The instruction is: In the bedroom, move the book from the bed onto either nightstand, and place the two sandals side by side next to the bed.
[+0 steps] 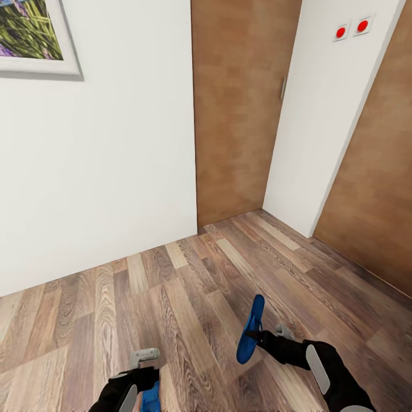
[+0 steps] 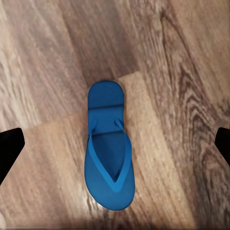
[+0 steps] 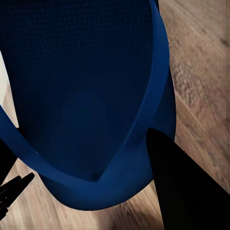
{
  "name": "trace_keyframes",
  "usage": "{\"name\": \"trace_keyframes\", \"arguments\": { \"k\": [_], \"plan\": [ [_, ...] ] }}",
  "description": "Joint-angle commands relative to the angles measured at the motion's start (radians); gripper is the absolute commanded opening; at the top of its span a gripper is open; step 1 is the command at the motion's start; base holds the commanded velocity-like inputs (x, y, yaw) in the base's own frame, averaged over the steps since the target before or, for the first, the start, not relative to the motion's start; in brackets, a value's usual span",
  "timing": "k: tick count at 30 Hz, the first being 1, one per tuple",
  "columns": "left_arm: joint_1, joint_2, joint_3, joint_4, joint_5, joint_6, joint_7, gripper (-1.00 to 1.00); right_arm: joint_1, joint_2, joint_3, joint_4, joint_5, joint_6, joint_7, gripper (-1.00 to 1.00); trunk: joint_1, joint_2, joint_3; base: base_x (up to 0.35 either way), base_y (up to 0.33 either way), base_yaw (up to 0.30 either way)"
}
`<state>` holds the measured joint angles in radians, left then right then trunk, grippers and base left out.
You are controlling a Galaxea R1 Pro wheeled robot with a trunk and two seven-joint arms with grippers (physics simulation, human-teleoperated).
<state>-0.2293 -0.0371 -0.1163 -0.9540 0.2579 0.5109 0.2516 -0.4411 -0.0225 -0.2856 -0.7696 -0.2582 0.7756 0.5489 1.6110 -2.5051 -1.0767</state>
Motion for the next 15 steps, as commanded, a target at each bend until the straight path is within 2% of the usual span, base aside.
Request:
{"name": "trace_keyframes", "arguments": {
  "k": [1,15],
  "plan": [
    [0.0,0.0,-0.002,-0.002,0.011,0.003,0.009,1.0,-0.001,0.001,-0.003,0.0,-0.002,0.006,0.003,-1.0,0.0,-0.001,-0.005,0.0,0.0,0.0],
    [0.0,-0.005,-0.006,-0.001,0.011,0.002,0.006,1.0,-0.001,0.005,-0.001,0.001,0.009,0.005,0.002,-1.0,0.006,-0.004,-0.059,0.0,0.0,0.0]
  ]
}}
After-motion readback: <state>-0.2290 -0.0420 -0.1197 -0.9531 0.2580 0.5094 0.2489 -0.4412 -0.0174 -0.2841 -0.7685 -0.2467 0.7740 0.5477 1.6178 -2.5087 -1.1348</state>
